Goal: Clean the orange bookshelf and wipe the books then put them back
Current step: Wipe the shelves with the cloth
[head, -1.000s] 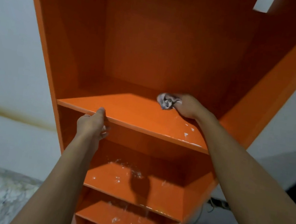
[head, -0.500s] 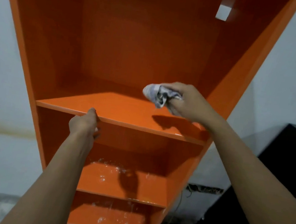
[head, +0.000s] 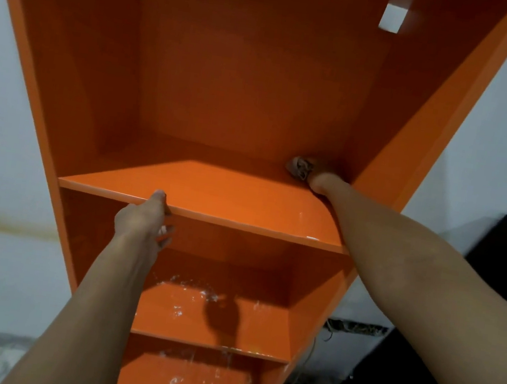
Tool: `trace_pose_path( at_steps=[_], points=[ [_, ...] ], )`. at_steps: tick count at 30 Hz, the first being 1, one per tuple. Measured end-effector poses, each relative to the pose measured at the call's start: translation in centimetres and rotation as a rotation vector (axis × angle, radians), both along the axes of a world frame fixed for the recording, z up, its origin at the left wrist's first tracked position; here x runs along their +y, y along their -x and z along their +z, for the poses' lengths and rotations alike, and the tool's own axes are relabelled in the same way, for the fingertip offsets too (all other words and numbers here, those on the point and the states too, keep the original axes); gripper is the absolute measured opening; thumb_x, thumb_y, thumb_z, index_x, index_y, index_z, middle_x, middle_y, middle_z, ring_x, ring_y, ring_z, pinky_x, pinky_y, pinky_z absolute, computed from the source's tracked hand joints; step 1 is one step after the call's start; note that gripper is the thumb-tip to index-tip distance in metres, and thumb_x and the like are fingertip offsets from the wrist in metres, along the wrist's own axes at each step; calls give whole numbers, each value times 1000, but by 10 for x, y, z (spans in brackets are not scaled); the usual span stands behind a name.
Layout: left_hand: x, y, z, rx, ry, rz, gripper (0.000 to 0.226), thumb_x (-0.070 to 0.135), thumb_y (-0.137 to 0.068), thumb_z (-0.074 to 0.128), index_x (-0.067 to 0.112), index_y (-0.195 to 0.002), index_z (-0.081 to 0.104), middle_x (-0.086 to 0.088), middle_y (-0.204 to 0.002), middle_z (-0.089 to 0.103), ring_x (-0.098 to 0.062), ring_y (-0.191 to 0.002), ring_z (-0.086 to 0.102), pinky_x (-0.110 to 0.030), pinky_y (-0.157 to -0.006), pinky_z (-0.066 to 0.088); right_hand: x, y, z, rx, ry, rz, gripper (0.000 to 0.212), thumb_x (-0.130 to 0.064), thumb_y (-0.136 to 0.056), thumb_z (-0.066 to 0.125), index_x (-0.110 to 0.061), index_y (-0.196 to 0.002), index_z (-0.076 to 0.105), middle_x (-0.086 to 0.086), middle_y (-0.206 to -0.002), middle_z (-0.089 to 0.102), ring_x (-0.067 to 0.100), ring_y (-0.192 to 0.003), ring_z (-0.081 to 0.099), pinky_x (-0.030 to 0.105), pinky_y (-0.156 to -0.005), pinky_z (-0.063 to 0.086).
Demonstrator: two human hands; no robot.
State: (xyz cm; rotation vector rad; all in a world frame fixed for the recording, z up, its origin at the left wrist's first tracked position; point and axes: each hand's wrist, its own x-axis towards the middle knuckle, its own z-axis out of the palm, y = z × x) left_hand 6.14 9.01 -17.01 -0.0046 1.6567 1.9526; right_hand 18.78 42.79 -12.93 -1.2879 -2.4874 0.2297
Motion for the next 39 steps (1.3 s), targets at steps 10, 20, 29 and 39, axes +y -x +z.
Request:
trace_pose_path(
  at_steps=[10,20,29,39],
  points=[
    [-5,1,2,2,-33,-44,39,36,-97,57,12,-128,54,-1,-100,65,-17,-84,64,-35,-68,49,-175,-87,3,147,46,434,45,4,-85,45,-24,-110,69,2,-114,67,20,-101,59,35,-85,46],
    [-7,2,3,3,-15,-62,40,37,-96,59,10,-126,58,0,-95,63,-17,-80,62,-36,-69,48,-209,-103,22,492,-102,332,37,7,-81,49,-20,-94,69,-6,-89,59,9,-81,51,19,-70,41],
    [-6,5,2,3,21,-72,37,37,-97,57,11,-122,59,-2,-109,65,-18,-82,62,-36,-71,49,-89,-25,41,6,-149,-104,18,-12,-95,50,-12,-86,65,15,-108,66,33,-102,62,35,-78,48],
    [-6,2,1,20,12,-62,35,36,-98,56,8,-118,59,-4,-103,63,-24,-94,63,-39,-77,49,-80,-22,23,-335,-188,-134,27,-14,-100,42,-10,-115,63,13,-125,61,31,-113,59,39,-90,48]
  ],
)
